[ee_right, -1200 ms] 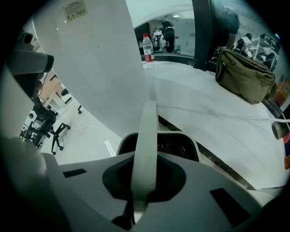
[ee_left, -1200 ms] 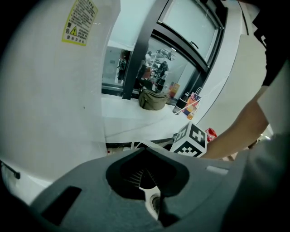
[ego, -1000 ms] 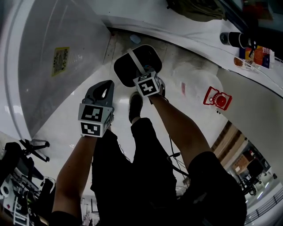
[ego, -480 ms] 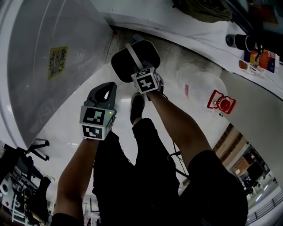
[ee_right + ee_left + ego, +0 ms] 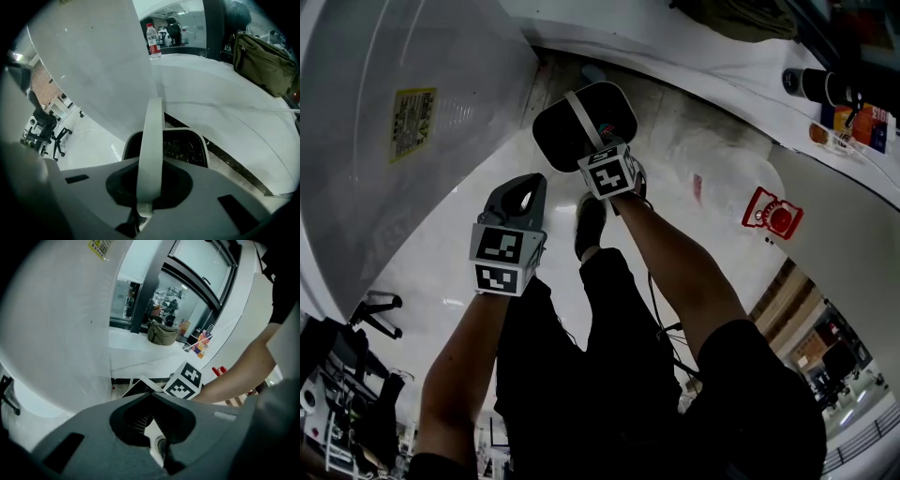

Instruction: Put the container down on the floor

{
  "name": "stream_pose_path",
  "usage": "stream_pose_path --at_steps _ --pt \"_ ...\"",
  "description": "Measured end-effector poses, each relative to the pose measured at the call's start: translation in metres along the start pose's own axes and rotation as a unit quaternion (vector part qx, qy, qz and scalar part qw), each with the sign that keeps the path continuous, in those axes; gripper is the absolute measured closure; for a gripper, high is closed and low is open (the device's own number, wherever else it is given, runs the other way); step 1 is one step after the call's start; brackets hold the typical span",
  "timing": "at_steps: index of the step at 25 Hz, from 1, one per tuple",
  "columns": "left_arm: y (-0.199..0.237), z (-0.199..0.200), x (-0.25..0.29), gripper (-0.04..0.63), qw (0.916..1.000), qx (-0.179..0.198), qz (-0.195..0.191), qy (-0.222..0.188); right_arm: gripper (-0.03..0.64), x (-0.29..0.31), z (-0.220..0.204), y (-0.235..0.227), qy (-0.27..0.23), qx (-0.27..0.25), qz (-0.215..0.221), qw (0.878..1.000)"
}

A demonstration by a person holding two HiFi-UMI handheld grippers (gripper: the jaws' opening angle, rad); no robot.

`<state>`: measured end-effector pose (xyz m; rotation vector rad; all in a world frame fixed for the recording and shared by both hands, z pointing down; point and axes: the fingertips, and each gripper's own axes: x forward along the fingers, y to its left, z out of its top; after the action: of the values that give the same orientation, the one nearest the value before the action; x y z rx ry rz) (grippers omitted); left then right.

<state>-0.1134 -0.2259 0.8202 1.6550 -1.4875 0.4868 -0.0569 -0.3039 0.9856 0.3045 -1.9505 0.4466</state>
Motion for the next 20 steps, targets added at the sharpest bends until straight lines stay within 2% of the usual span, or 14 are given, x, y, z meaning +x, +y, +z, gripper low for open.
stream_pose_path --at_steps 13,18,20 --pt "-0.004 -0.012 -0.002 0.588 1.0 -0.001 0.004 0.007 0.607 -0.001 -0.01 0.0 0.015 -0.006 -0.006 1.0" --pt "-0.006 -0.016 -0.003 0.588 0.9999 0.0 0.002 0.01 0.606 -0.003 -0.01 0.003 0.013 -0.009 0.008 1.0" --pt "-0.005 -0.018 -0.003 0.588 0.9999 0.001 0.002 0.012 0.572 -0.003 -0.011 0.003 0.014 -0.009 0.007 1.0"
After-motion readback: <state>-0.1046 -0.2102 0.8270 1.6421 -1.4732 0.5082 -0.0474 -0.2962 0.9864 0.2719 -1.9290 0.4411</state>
